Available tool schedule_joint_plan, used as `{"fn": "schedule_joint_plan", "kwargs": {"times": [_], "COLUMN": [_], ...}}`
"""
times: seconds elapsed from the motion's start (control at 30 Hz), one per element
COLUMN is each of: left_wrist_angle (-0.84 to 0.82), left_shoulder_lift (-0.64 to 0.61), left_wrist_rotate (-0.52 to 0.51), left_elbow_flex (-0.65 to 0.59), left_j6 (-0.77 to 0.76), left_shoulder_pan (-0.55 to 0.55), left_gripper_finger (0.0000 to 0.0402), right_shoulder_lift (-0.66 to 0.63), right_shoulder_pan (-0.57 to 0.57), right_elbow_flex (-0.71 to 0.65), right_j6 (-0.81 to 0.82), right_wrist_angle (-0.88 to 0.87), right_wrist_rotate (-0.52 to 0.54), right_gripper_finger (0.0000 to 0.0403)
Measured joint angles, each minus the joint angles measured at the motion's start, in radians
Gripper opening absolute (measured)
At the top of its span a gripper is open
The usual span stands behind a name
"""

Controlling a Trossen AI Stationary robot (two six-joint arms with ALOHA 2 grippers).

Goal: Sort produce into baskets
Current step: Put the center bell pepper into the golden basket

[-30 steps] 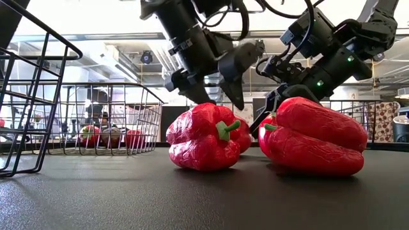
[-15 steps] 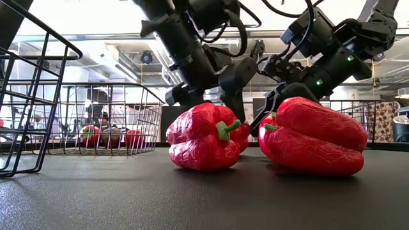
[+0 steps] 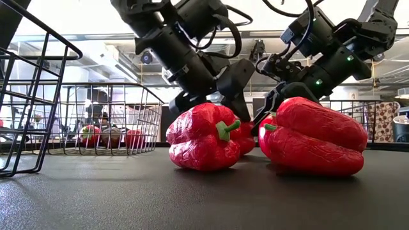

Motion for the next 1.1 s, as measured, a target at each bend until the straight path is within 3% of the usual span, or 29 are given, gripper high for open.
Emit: {"fn": "schedule_joint_plan", "kwargs": {"times": [0.5,0.87,1.1], "left_wrist_angle": [0.110,0.188,0.261], "left_shoulder_lift": [-0.001,0.010,0.008], "left_wrist_rotate": [-0.005,-0.008,-0.017], "left_elbow_flex": [-0.042,-0.097,-0.134], "left_j6": [0.071,0.111,0.138], "left_shoulder_pan": [-0.008,-0.022,-0.033], "left_gripper_finger": [0.0331,0.0354,0.0336], "right_shoulder_lift": [0.000,0.000,0.000], "right_shoulder_pan": [0.000,0.000,0.000], "right_elbow_flex": [-0.002,-0.008,-0.008], "right_j6": [0.000,0.016,0.027], "right_wrist_angle": [-0.007,0.003,0.001], "right_wrist_rotate": [0.008,0.000,-0.002], "right_gripper_finger": [0.0325,0.0325,0.0325]}}
